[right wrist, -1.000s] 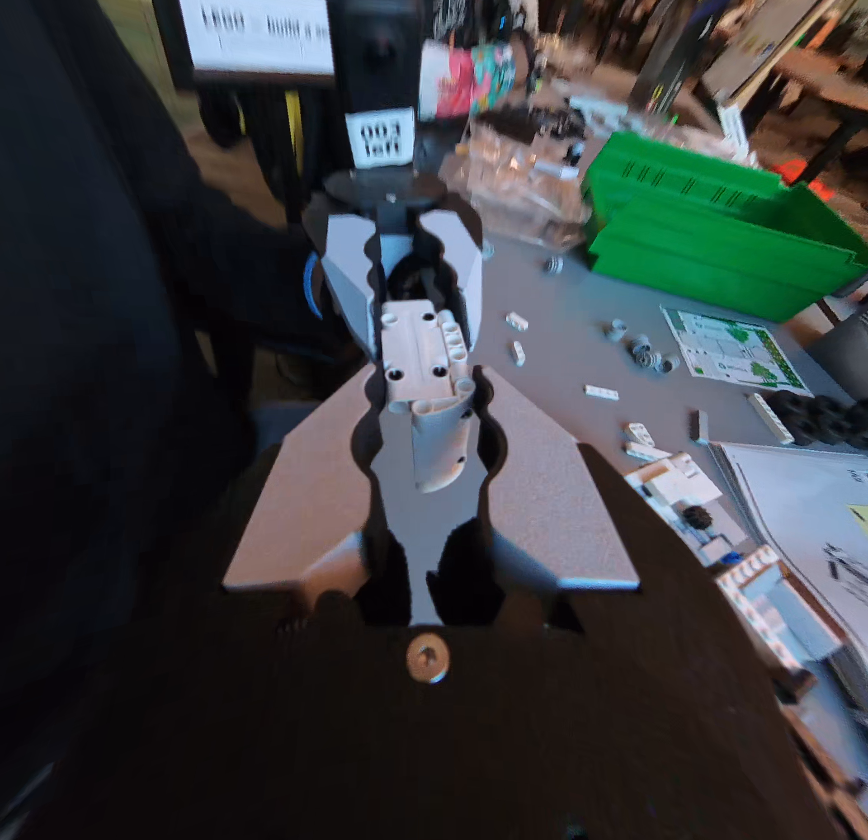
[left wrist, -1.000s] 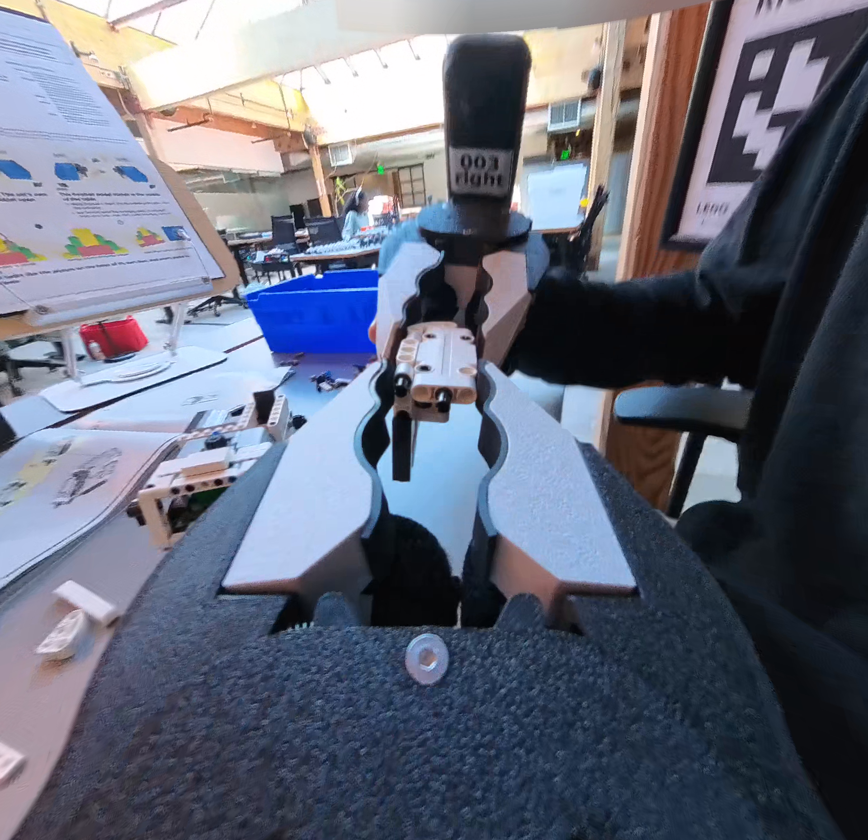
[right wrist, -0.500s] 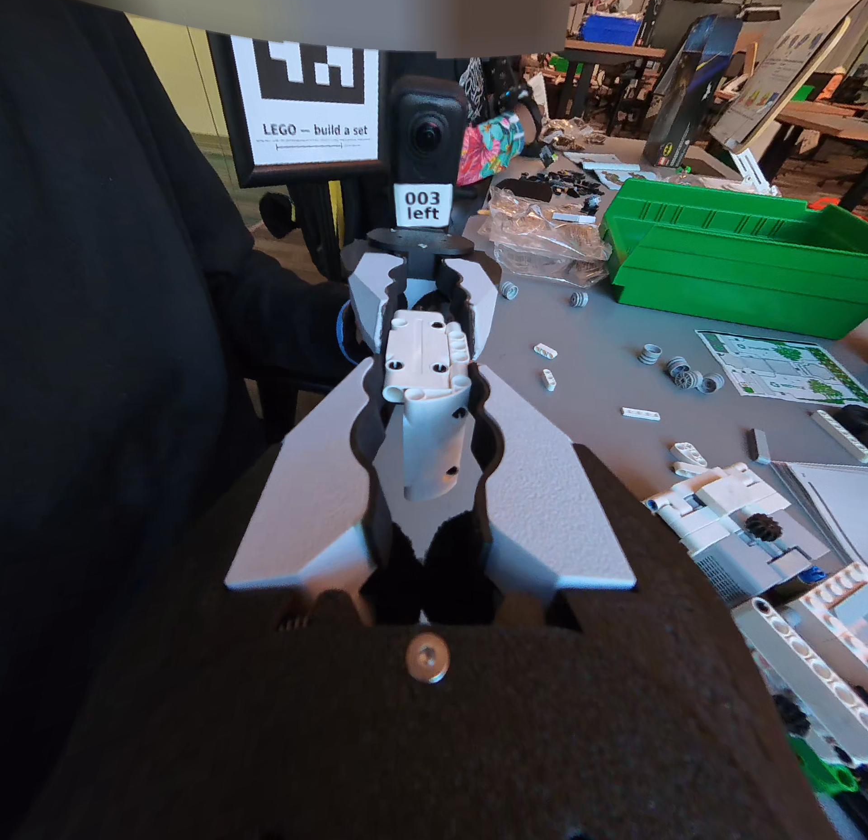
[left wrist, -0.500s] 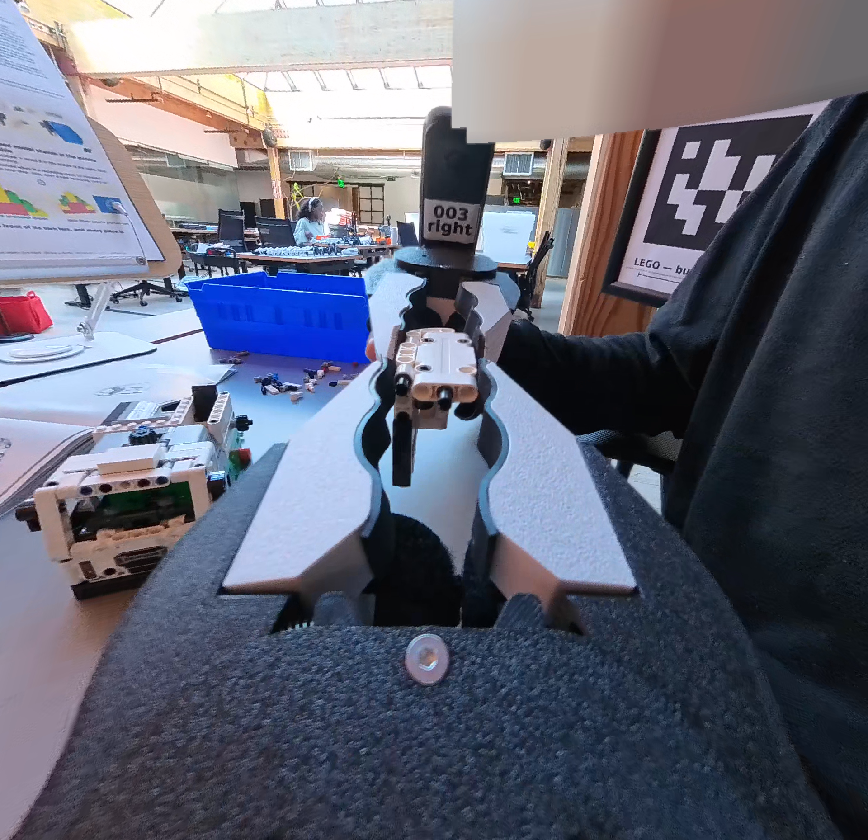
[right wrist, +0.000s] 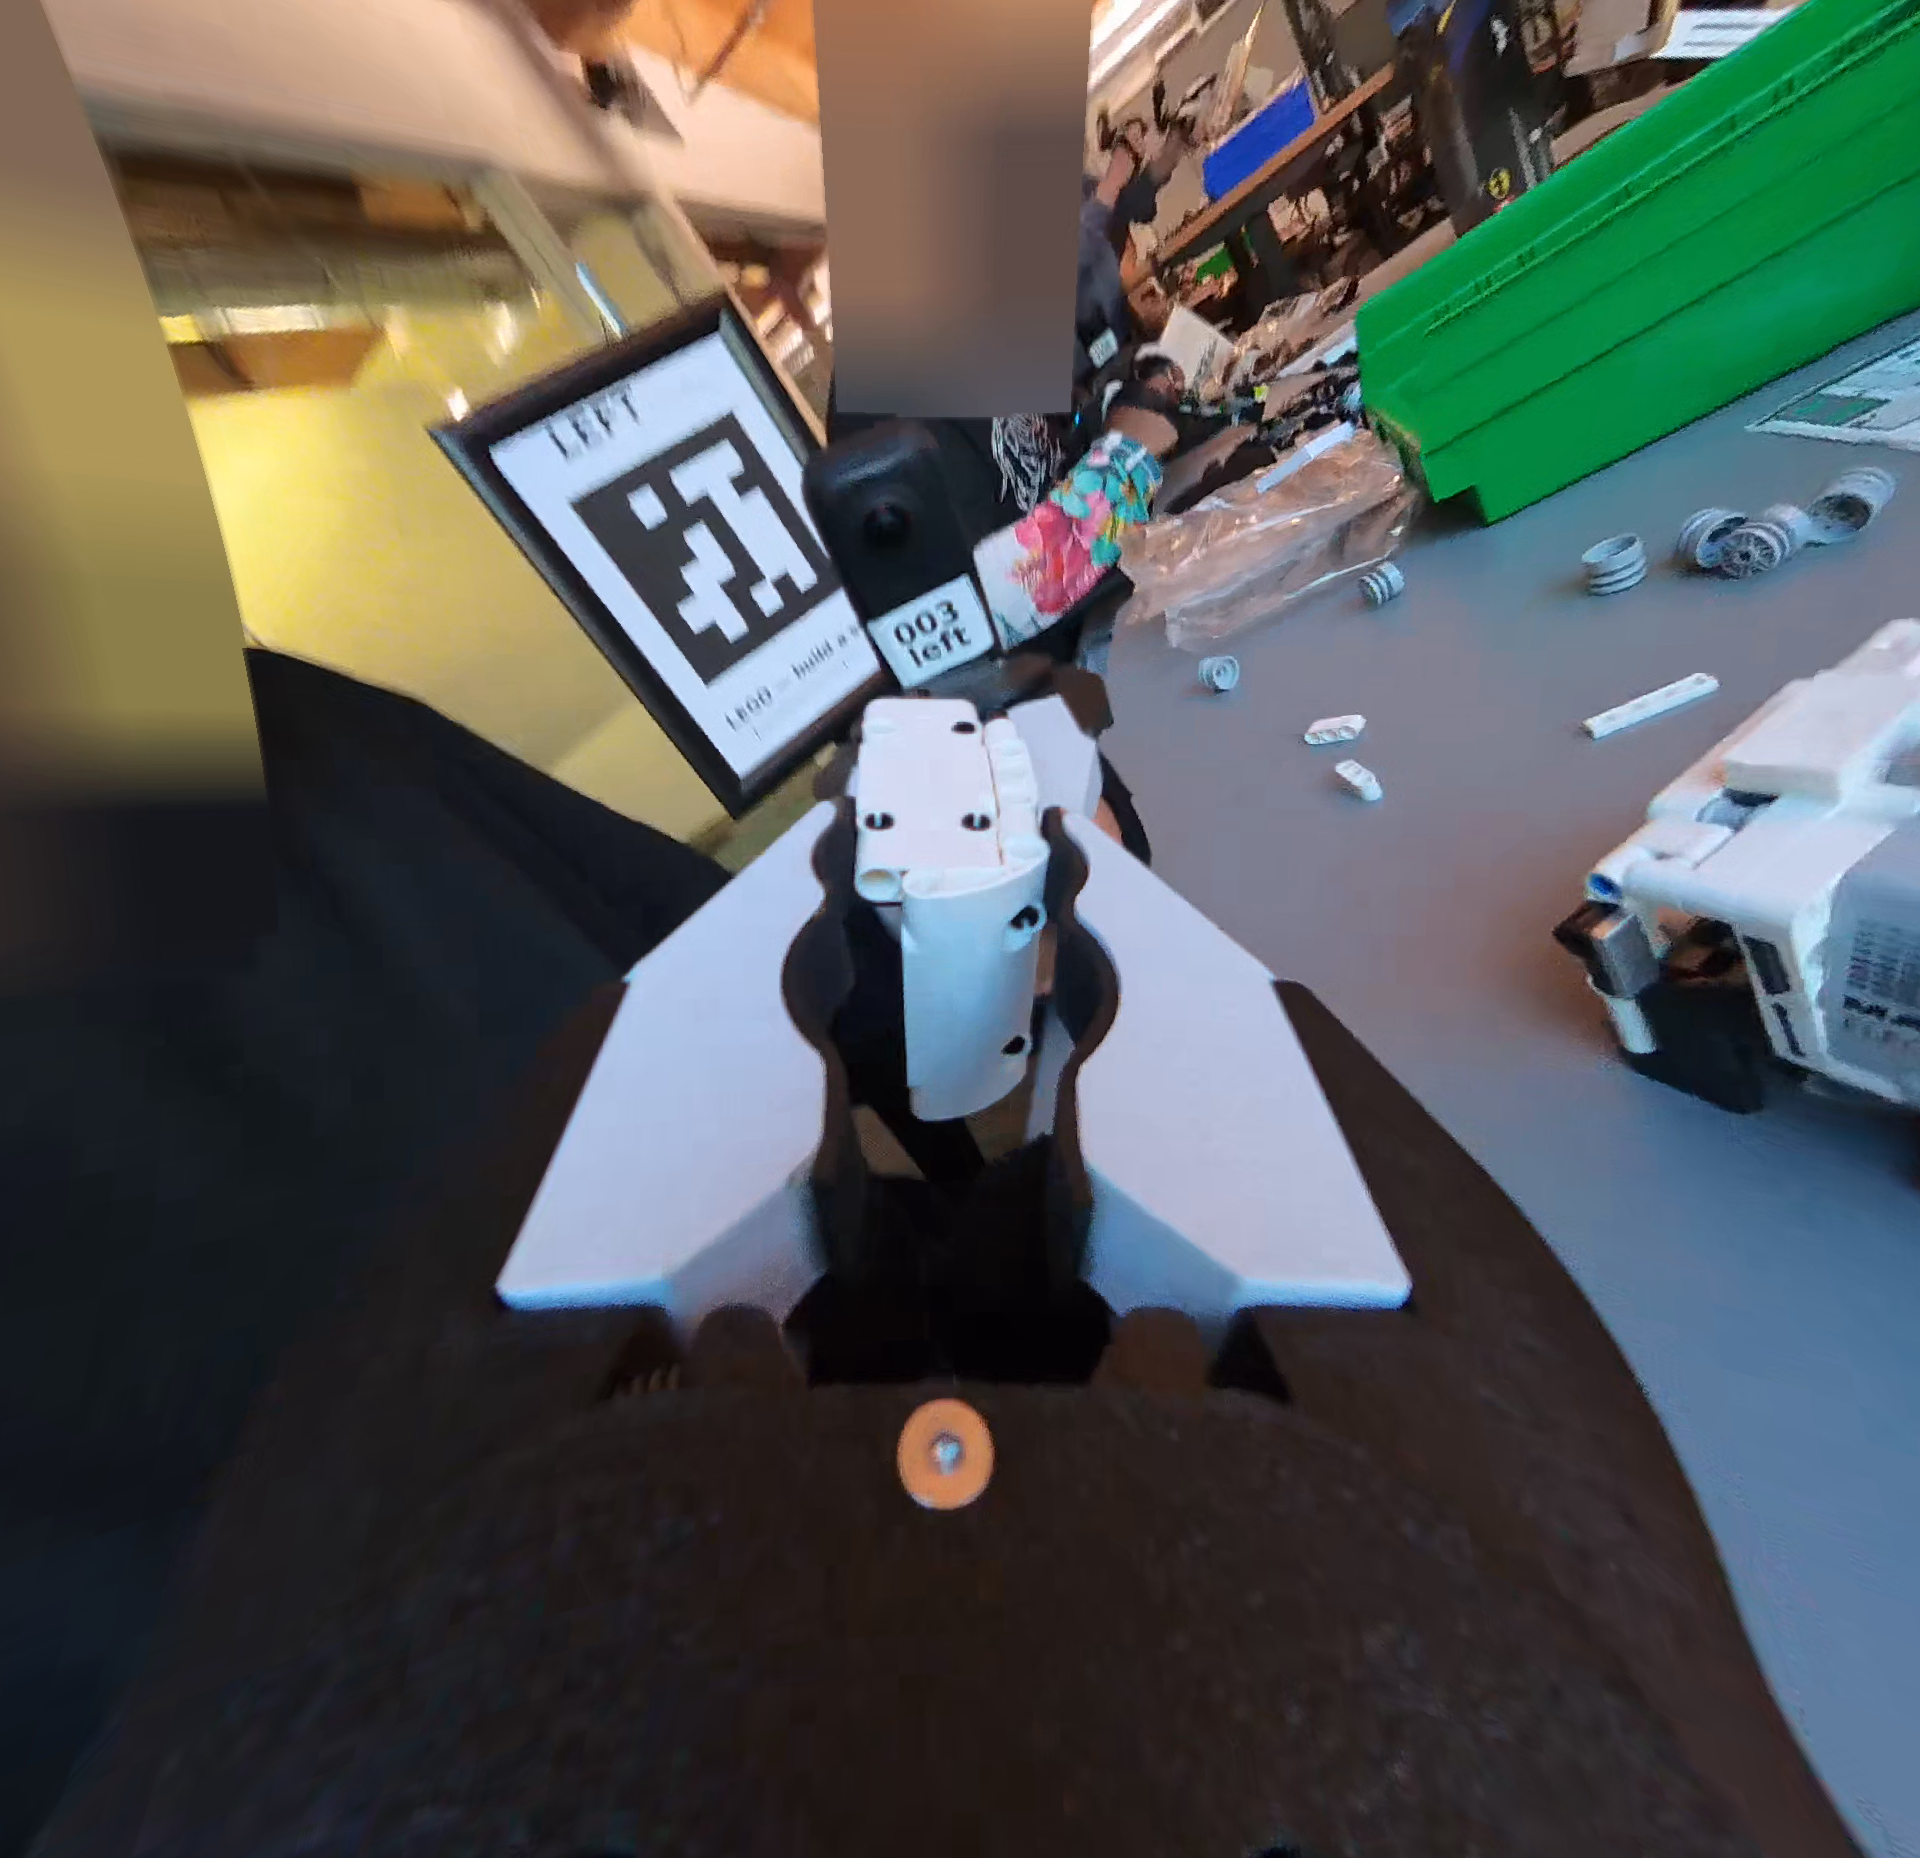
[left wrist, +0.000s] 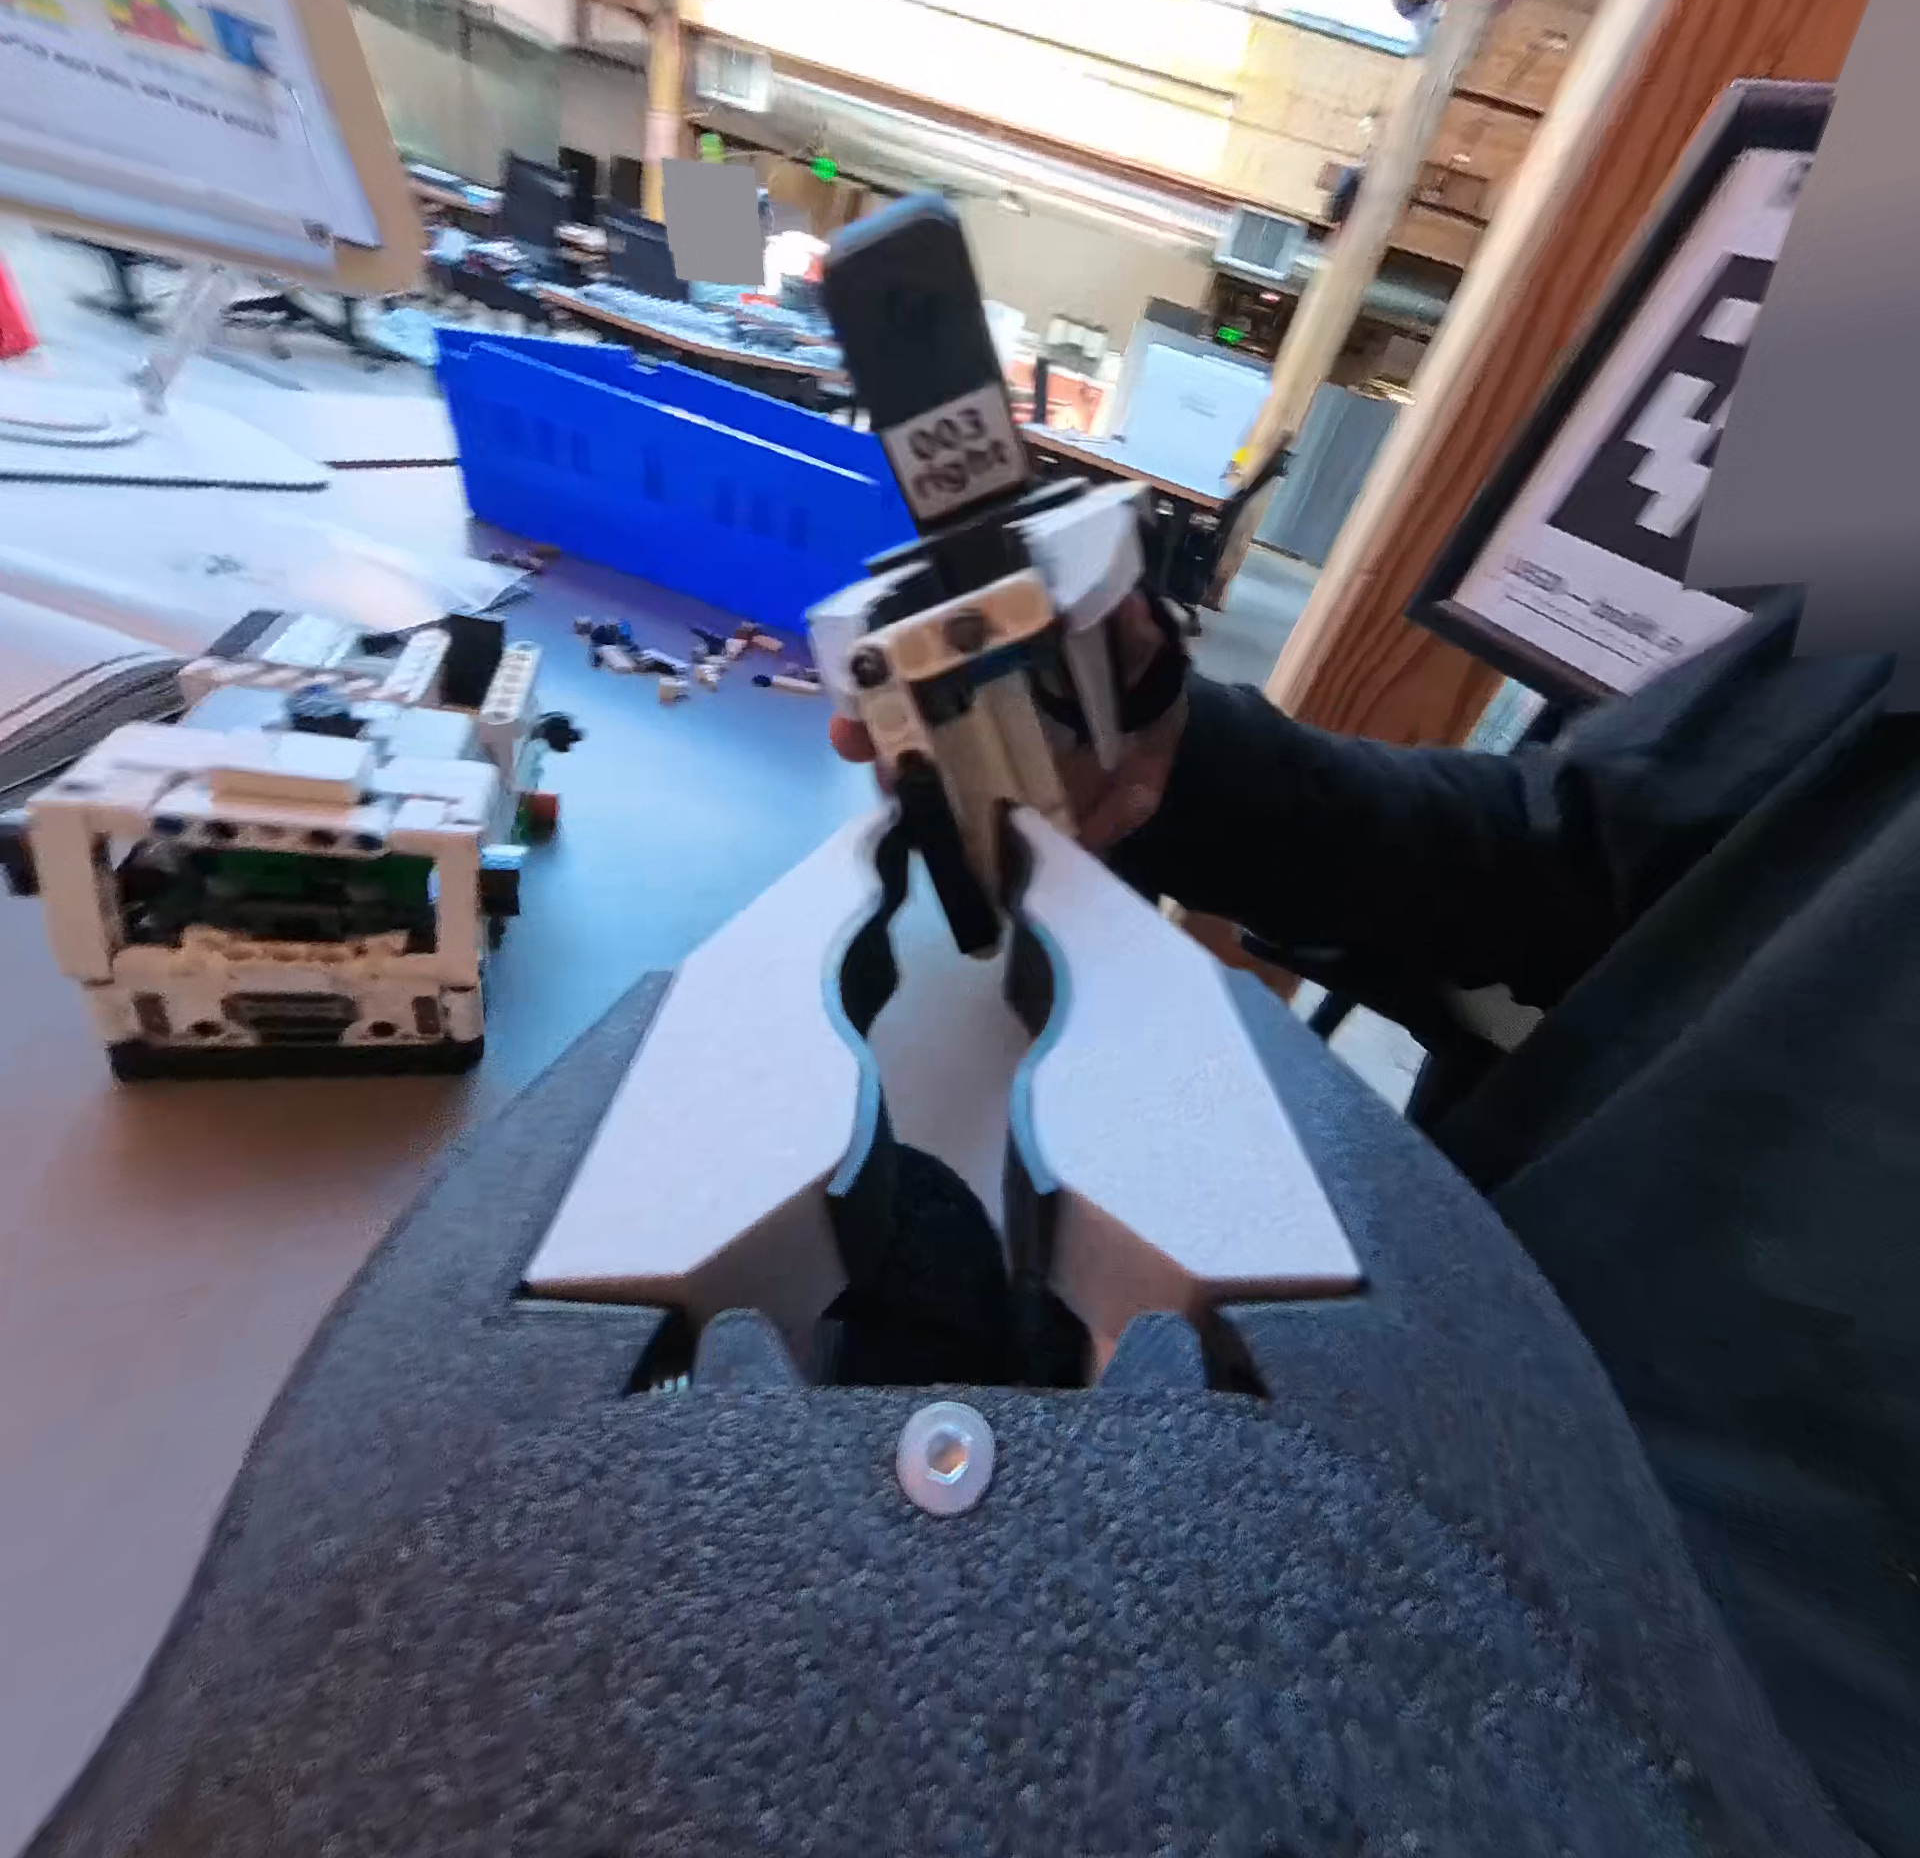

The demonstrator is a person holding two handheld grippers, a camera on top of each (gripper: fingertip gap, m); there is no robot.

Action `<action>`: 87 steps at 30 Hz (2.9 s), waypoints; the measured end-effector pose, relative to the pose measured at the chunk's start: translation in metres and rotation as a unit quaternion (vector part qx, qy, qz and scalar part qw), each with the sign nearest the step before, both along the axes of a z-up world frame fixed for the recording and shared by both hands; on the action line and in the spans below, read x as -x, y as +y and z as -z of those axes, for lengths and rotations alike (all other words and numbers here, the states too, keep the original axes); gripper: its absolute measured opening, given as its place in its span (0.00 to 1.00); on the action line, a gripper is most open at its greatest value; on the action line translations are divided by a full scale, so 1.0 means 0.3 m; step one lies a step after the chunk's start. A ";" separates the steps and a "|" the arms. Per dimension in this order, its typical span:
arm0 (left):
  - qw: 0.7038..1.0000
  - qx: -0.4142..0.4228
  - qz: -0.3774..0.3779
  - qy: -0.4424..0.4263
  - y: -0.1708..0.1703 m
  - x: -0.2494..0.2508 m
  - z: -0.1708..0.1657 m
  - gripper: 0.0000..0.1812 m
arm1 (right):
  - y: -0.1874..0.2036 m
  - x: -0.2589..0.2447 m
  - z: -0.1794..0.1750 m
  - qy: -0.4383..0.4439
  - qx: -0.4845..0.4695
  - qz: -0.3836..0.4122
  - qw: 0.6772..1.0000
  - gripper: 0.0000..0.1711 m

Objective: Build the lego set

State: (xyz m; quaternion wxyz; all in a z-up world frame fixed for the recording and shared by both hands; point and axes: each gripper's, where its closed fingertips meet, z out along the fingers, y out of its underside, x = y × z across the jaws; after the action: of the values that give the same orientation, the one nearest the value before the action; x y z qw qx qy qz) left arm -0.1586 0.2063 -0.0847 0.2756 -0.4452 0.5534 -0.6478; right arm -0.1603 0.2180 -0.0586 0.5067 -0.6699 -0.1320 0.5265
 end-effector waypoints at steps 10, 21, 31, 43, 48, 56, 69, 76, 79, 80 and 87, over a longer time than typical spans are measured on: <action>0.944 0.297 -0.034 0.136 0.070 -0.034 0.071 0.03 | 0.027 -0.137 0.022 -0.196 -0.069 0.189 0.960 0.29; 0.914 0.382 -0.049 0.125 0.135 -0.015 0.067 0.04 | 0.042 -0.075 0.124 -0.256 0.015 0.250 0.934 0.16; 0.943 0.291 -0.086 0.132 0.087 -0.037 0.087 0.04 | 0.052 -0.112 0.148 -0.241 0.043 0.375 0.894 0.07; 0.981 -0.093 -0.170 0.002 0.120 -0.031 0.005 0.15 | -0.124 -0.488 0.052 -0.342 0.129 0.458 0.810 0.04; 0.969 -0.137 -0.204 0.010 0.193 -0.068 0.033 0.14 | -0.190 -0.665 0.230 -0.377 0.266 0.444 0.768 0.04; 0.968 -0.152 -0.191 0.053 0.222 -0.130 0.079 0.13 | -0.201 -0.619 0.391 -0.346 0.363 0.380 0.777 0.04; 0.978 -0.108 -0.145 0.109 0.222 -0.171 0.127 0.14 | -0.178 -0.643 0.413 -0.364 0.370 0.399 0.756 0.04; 0.976 -0.107 -0.156 0.105 0.239 -0.189 0.121 0.14 | -0.188 -0.647 0.306 -0.311 0.317 0.410 0.797 0.15; 0.975 -0.107 -0.165 0.105 0.249 -0.193 0.121 0.14 | -0.208 -0.754 0.249 -0.335 0.245 0.459 0.786 0.20; 0.974 -0.106 -0.168 0.106 0.253 -0.193 0.121 0.14 | -0.218 -0.794 0.245 -0.350 0.224 0.476 0.775 0.23; 0.972 -0.094 -0.181 0.116 0.273 -0.197 0.128 0.15 | -0.283 -0.956 0.326 -0.366 0.243 0.533 0.723 0.23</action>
State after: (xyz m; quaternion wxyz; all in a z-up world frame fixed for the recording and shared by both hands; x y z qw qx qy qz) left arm -0.0995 0.2881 -0.1231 0.3623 -0.5822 0.5505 -0.4761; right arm 0.1264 0.1329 -0.1564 0.4356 -0.8707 0.2042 -0.1021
